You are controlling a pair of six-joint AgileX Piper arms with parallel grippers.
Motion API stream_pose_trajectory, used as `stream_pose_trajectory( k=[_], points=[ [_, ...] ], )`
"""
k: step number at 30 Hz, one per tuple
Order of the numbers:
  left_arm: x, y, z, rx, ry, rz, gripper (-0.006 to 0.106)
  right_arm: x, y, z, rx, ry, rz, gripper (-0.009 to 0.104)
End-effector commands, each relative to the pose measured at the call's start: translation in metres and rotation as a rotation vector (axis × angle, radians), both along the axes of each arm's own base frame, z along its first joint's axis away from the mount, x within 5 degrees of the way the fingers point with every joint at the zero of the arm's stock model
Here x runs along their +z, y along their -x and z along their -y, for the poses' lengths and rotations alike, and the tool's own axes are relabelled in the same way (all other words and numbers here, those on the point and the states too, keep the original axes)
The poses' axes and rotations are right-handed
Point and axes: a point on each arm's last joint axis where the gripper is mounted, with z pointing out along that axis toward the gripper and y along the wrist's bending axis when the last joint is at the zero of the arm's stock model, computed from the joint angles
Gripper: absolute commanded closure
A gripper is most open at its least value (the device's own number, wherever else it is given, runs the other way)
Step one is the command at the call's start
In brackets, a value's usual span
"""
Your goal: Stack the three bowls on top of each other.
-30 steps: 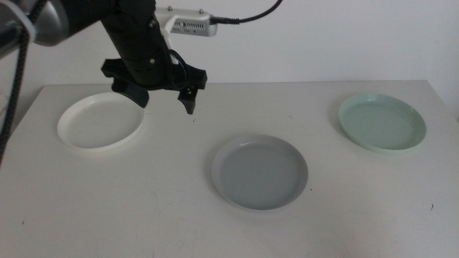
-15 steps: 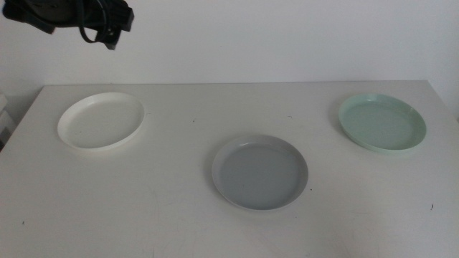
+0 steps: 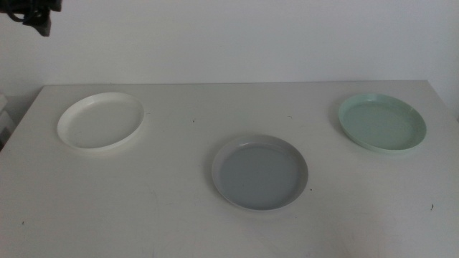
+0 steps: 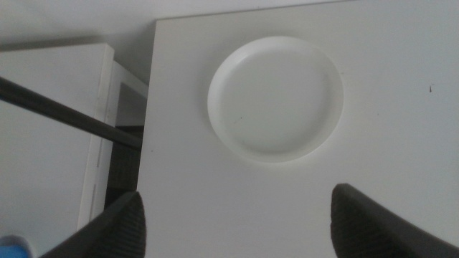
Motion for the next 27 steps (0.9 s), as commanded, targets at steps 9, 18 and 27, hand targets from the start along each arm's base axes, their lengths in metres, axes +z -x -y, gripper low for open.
stream_pose_trajectory(
  k=[9,18,27],
  points=[
    [-0.013,-0.025,-0.079,0.004,0.16,-0.006,0.01,0.01,0.002,0.001,-0.015,0.012,0.103,0.043],
    [-0.068,-0.083,-0.118,-0.027,0.256,0.021,0.007,0.01,0.002,0.001,-0.015,0.012,0.103,0.043],
    [-0.136,-0.135,-0.131,-0.023,0.264,0.028,0.007,0.01,0.002,0.001,-0.015,0.012,0.103,0.043]
  ],
)
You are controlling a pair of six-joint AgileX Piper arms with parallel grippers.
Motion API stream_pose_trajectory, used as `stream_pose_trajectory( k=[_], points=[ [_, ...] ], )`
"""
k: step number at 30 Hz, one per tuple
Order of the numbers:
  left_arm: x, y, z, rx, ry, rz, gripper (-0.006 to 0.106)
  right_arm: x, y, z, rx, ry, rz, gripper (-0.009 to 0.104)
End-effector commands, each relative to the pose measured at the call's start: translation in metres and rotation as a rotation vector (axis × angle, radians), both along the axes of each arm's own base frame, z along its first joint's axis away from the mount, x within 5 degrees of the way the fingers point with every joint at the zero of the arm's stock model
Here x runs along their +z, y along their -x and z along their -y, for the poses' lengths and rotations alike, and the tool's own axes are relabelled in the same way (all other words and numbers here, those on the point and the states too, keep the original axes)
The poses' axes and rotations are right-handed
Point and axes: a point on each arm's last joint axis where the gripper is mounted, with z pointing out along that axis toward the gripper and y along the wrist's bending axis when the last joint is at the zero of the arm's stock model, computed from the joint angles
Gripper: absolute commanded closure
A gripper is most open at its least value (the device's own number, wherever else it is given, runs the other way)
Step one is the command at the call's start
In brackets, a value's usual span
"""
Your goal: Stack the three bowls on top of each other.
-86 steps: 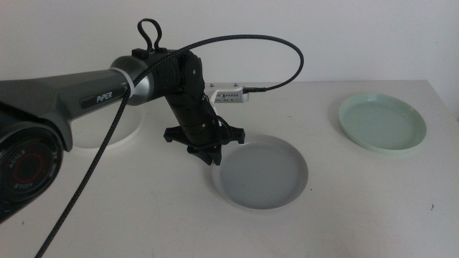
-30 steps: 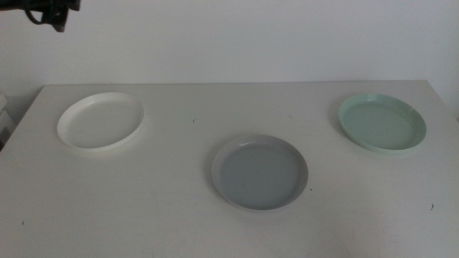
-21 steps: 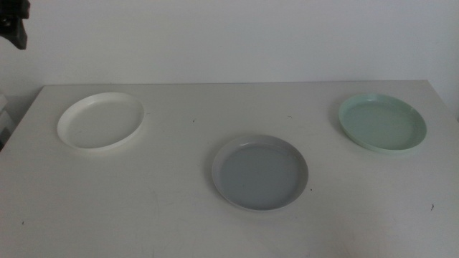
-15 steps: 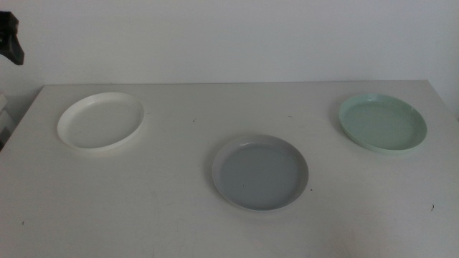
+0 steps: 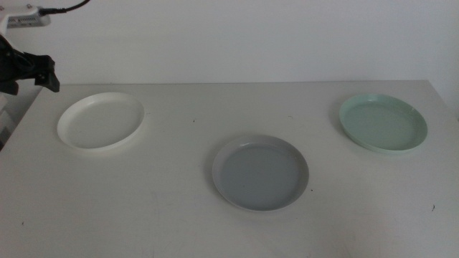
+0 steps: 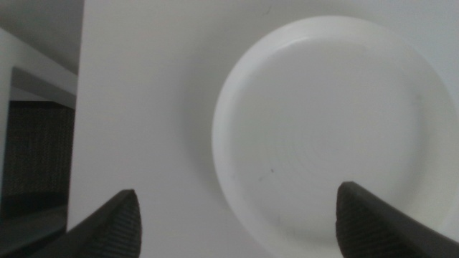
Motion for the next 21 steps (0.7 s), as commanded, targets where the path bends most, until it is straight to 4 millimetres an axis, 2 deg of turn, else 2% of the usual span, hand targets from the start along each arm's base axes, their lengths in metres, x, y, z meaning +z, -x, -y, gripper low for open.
stream_pose_trajectory(
  k=[1,7,10,16,21],
  points=[
    [0.023,-0.006,-0.001,0.016,-0.007,0.141,0.007,0.01,0.002,0.001,-0.015,0.012,0.103,0.043],
    [-0.023,-0.029,-0.007,0.039,0.016,0.132,0.007,0.01,0.002,0.001,-0.015,0.012,0.103,0.043],
    [-0.039,-0.036,-0.007,0.017,0.018,0.122,0.007,0.01,0.002,0.001,-0.015,0.012,0.103,0.043],
    [-0.062,-0.043,-0.007,0.019,0.05,0.107,0.007,0.01,0.002,0.001,-0.015,0.012,0.103,0.043],
    [-0.079,-0.046,-0.008,0.025,0.067,0.078,0.012,0.01,0.002,0.001,-0.015,0.012,0.103,0.043]
  ],
)
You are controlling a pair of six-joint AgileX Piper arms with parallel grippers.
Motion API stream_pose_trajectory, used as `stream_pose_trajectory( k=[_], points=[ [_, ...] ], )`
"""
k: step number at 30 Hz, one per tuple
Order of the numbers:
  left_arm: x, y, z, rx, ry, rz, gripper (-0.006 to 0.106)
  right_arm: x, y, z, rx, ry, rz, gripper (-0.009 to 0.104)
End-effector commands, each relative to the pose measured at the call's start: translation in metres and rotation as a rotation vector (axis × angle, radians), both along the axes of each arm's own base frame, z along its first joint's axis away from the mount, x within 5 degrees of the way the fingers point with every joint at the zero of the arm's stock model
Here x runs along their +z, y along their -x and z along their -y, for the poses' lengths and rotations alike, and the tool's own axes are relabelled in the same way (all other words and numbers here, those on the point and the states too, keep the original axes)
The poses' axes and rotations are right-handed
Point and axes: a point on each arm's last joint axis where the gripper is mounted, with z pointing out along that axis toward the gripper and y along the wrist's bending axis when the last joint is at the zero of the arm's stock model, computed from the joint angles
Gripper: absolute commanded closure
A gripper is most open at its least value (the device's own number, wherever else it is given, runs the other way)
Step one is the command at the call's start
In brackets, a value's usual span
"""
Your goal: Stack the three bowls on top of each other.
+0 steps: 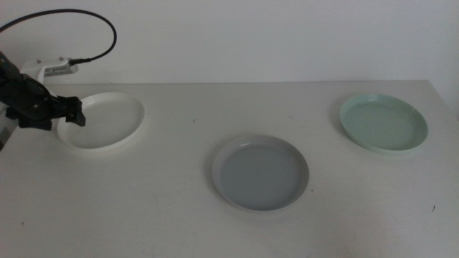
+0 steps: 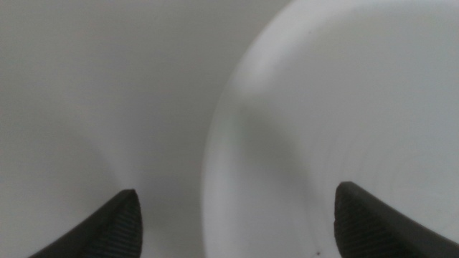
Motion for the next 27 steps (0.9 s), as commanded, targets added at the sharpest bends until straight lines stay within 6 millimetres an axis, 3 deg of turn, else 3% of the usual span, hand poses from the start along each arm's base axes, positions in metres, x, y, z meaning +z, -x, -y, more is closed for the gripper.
stream_pose_trajectory(
  k=[1,6,10,21,27],
  points=[
    [0.038,-0.005,-0.001,0.028,-0.002,0.122,0.013,0.01,0.002,0.001,-0.015,0.012,0.103,0.043],
    [0.028,-0.006,-0.001,0.027,0.004,0.1,0.02,0.01,0.002,0.001,-0.015,0.012,0.103,0.043],
    [0.027,-0.006,-0.001,0.026,0.006,0.096,0.033,0.01,0.002,0.001,-0.015,0.012,0.103,0.043],
    [0.029,-0.005,0.001,0.038,0.04,0.094,0.1,0.01,0.002,0.001,-0.015,0.012,0.103,0.043],
    [0.046,0.002,-0.002,0.028,0.046,0.086,0.1,0.01,0.002,0.001,-0.015,0.012,0.103,0.043]
  ],
)
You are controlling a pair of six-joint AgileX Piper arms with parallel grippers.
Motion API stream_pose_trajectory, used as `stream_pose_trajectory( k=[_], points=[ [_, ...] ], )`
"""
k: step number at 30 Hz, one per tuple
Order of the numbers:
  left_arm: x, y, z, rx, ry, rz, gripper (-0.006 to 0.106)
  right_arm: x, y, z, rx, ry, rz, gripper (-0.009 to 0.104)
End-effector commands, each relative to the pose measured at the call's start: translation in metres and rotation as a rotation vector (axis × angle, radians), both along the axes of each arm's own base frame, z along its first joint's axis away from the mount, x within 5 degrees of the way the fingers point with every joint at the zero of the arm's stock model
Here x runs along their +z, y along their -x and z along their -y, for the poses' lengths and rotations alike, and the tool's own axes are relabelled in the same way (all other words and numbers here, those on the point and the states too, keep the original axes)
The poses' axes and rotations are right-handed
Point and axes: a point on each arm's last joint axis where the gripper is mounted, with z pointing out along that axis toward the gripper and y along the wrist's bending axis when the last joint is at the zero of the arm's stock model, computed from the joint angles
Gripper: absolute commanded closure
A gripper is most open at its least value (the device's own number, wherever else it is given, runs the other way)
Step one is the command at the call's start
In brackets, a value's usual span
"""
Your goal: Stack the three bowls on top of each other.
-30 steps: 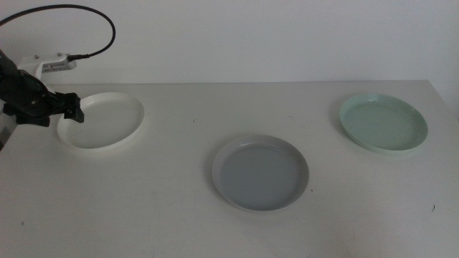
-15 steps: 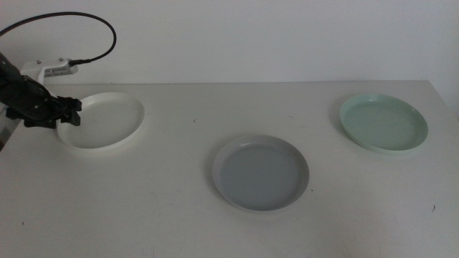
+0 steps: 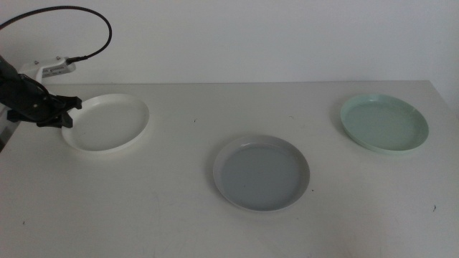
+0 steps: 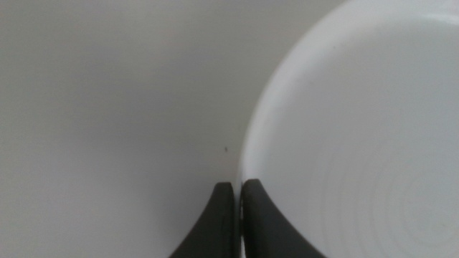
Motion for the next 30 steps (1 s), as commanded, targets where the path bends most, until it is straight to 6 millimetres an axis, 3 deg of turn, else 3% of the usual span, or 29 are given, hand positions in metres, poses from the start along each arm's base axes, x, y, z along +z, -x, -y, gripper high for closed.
stream_pose_trajectory(
  k=[1,7,13,14,20,30],
  points=[
    [0.056,0.005,0.0,0.001,-0.014,0.101,0.1,0.01,0.002,0.001,-0.015,0.012,0.103,0.043],
    [0.099,0.036,0.005,0.029,-0.024,0.162,0.1,0.01,0.002,0.001,-0.015,0.012,0.103,0.043],
    [0.126,0.087,0.021,0.082,0.01,0.207,0.1,0.01,0.002,0.001,-0.015,0.012,0.103,0.043],
    [0.137,0.103,0.031,0.072,0.027,0.218,0.1,0.01,0.002,0.001,-0.015,0.012,0.103,0.043],
    [0.16,0.136,0.079,-0.008,0.054,0.258,0.1,0.01,0.002,0.001,-0.015,0.012,0.103,0.043],
    [0.161,0.144,0.181,-0.183,0.172,0.236,0.1,0.01,0.002,0.001,-0.015,0.012,0.103,0.043]
  ],
)
